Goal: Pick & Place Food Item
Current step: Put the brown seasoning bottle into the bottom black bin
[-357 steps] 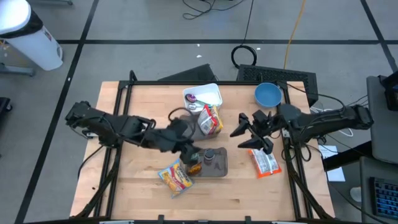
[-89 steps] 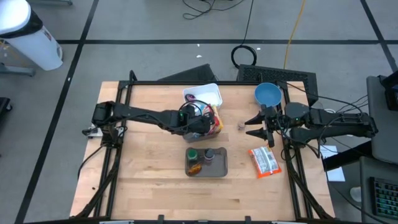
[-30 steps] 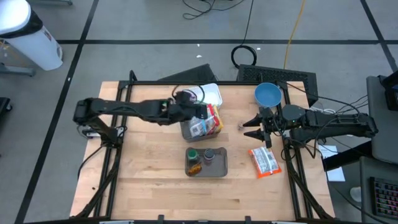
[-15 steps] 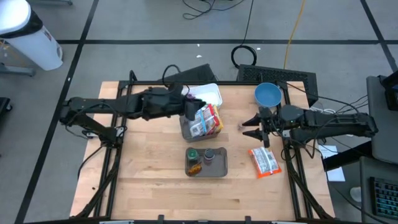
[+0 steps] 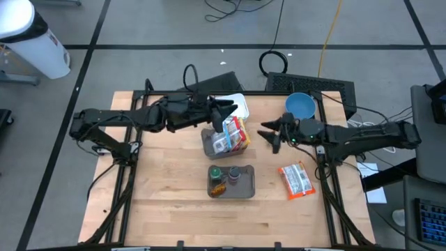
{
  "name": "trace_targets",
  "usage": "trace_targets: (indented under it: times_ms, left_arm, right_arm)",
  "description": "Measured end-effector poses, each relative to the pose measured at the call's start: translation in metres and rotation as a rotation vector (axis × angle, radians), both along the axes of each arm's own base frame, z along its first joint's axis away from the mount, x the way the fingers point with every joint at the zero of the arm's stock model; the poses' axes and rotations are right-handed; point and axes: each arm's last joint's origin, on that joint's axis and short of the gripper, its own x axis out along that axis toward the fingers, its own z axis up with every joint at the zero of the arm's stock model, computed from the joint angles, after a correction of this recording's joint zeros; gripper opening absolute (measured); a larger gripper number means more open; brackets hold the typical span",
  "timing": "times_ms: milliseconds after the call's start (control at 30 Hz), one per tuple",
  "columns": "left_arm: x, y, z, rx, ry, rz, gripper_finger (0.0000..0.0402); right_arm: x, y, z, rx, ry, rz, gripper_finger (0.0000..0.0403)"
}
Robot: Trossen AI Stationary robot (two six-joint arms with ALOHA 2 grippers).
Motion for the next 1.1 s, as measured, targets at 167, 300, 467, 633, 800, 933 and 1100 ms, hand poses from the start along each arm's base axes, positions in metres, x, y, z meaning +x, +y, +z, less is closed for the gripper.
trace_targets:
  times_ms: [167, 300, 467, 633, 800, 933, 1100]
  left_arm:
    - [0.002, 0.003, -0.007, 0.050, 0.075, -0.068, 0.0157]
    - [-0.005, 0.008, -0.004, 0.162, 0.131, -0.128, 0.0157]
    - [-0.025, 0.018, 0.006, 0.232, 0.164, -0.137, 0.0157]
    - [-0.056, 0.027, 0.025, 0.214, 0.129, -0.127, 0.0157]
    - [-0.076, 0.033, 0.038, 0.236, 0.095, -0.090, 0.0157]
    - [-0.085, 0.032, 0.043, 0.250, 0.089, -0.087, 0.0157]
    - [-0.091, 0.031, 0.043, 0.241, 0.095, -0.152, 0.0157]
  right_arm:
    - [0.027, -0.005, -0.005, 0.056, -0.122, -0.102, 0.0212]
    - [0.044, -0.009, -0.011, 0.117, -0.203, -0.086, 0.0212]
    - [0.049, -0.014, -0.005, 0.123, -0.300, -0.012, 0.0212]
    - [0.046, -0.024, 0.007, 0.102, -0.434, -0.042, 0.0212]
    - [0.042, -0.037, 0.014, 0.144, -0.527, -0.089, 0.0212]
    - [0.040, -0.044, 0.016, 0.172, -0.546, -0.033, 0.0218]
    - [0.037, -0.052, 0.019, 0.228, -0.568, 0.051, 0.0247]
